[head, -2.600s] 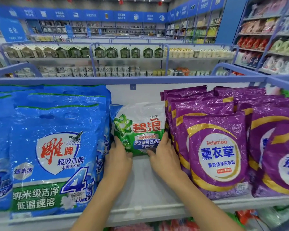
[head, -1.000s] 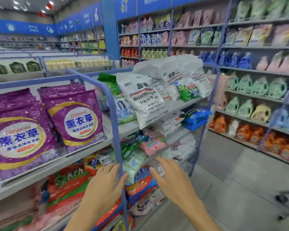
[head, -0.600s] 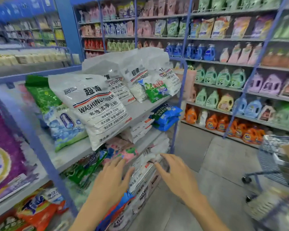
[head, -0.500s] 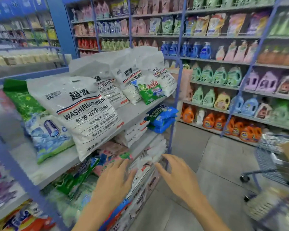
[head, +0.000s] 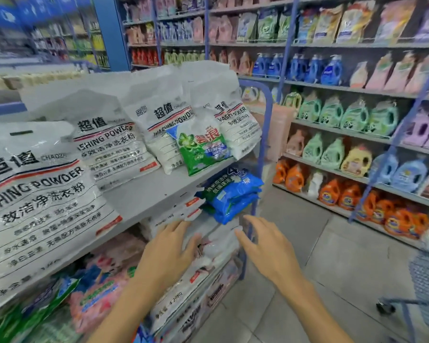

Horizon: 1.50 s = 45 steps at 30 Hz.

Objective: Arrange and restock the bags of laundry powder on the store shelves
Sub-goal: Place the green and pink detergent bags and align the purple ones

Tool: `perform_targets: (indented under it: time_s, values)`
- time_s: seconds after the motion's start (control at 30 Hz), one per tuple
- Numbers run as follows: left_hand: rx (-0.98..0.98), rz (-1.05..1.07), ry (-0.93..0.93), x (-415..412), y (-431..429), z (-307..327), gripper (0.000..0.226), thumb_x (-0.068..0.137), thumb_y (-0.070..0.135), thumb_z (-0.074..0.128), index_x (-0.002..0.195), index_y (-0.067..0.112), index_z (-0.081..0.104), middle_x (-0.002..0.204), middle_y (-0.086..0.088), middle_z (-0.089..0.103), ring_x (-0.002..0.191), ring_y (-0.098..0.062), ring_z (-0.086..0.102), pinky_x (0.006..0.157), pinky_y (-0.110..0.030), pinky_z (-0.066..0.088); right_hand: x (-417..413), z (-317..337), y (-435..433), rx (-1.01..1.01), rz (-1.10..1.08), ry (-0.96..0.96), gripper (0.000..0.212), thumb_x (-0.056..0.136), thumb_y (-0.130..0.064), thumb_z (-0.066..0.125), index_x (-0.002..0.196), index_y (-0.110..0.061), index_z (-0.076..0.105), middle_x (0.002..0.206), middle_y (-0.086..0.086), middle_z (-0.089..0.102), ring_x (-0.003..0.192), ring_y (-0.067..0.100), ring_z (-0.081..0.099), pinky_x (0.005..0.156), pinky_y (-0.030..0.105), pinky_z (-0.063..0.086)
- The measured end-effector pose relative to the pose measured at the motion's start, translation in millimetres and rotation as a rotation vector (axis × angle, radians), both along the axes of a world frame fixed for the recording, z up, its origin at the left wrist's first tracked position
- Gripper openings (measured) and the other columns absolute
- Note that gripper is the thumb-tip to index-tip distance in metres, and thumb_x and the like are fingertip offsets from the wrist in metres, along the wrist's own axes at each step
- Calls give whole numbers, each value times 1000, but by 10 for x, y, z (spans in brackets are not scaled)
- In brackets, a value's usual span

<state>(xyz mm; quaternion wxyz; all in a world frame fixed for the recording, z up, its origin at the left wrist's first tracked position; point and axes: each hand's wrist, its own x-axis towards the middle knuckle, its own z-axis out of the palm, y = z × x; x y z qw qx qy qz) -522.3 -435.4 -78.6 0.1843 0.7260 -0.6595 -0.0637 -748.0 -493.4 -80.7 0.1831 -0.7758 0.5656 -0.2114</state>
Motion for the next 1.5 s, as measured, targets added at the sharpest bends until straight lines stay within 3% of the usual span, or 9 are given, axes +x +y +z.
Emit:
perform_targets:
  time_s: [0.2, 0.53, 0.77, 0.87, 1.0, 1.17, 1.3, 1.4, 1.5]
  values:
    - [-44, 76, 16, -139, -656, 50, 54, 103, 55, 35, 147, 25, 48, 150, 7, 49, 139, -16, 42, 114, -33, 36, -19, 23, -817, 10, 79, -44, 54, 101, -57, 46, 148, -30, 48, 147, -13, 53, 136, 11, 45, 107, 32, 40]
    - [-209, 256, 51, -12, -1919, 162, 54, 103, 54, 37, 146, 24, 48, 149, 5, 51, 137, -16, 43, 110, -35, 40, 235, 158, -2294, -26, 162, -83, 55, 101, -54, 50, 149, -28, 48, 151, -10, 51, 141, 14, 43, 115, 35, 36]
    - [-260, 576, 303, 135, -2603, 208, 65, 97, 66, 42, 144, 22, 43, 135, -1, 59, 120, -23, 55, 100, -45, 49, 619, 258, -3123, 39, 249, -280, 68, 96, -58, 53, 155, -28, 36, 156, -10, 44, 144, 12, 40, 119, 41, 36]
    - [-289, 647, 484, 131, -2817, 279, 52, 93, 65, 53, 127, 27, 51, 117, 5, 63, 107, -19, 59, 92, -42, 51, 805, 233, -3377, 19, 314, -285, 64, 93, -60, 52, 149, -31, 41, 143, -8, 55, 132, 14, 49, 110, 44, 44]
    - [-292, 798, 728, 47, -3008, 395, 64, 82, 54, 76, 129, 22, 46, 112, 9, 66, 100, -15, 66, 86, -36, 54, 933, 288, -3539, -52, 302, -155, 51, 98, -57, 52, 136, -23, 48, 127, -2, 62, 120, 24, 51, 91, 42, 47]
    - [-326, 828, 1071, 67, -2968, 388, 55, 73, 37, 89, 116, 17, 62, 100, 1, 79, 84, -21, 78, 80, -40, 62, 987, 313, -3691, -57, 348, -139, 26, 102, -52, 49, 104, -26, 52, 94, -8, 58, 99, 23, 57, 71, 38, 42]
    - [-473, 863, 1124, -128, -2773, 443, 20, 88, 16, 77, 106, 11, 70, 85, -3, 80, 74, -22, 78, 59, -27, 60, 1019, 303, -3737, 252, 560, -489, 14, 101, -43, 58, 105, -30, 62, 99, -8, 67, 92, 17, 64, 73, 35, 49]
    - [-590, 927, 1126, -300, -2587, 503, 14, 91, 19, 73, 103, 12, 69, 84, -3, 80, 71, -19, 77, 54, -24, 59, 1022, 408, -3744, 602, 689, -718, 15, 98, -36, 67, 109, -26, 67, 105, -4, 75, 93, 15, 74, 78, 33, 57]
    - [-671, 955, 1127, -506, -2402, 590, 20, 95, 31, 68, 104, 13, 67, 86, -3, 80, 75, -20, 78, 58, -27, 61, 1077, 503, -3730, 851, 794, -768, 28, 96, -39, 68, 120, -24, 65, 104, -1, 80, 90, 21, 78, 81, 40, 62]
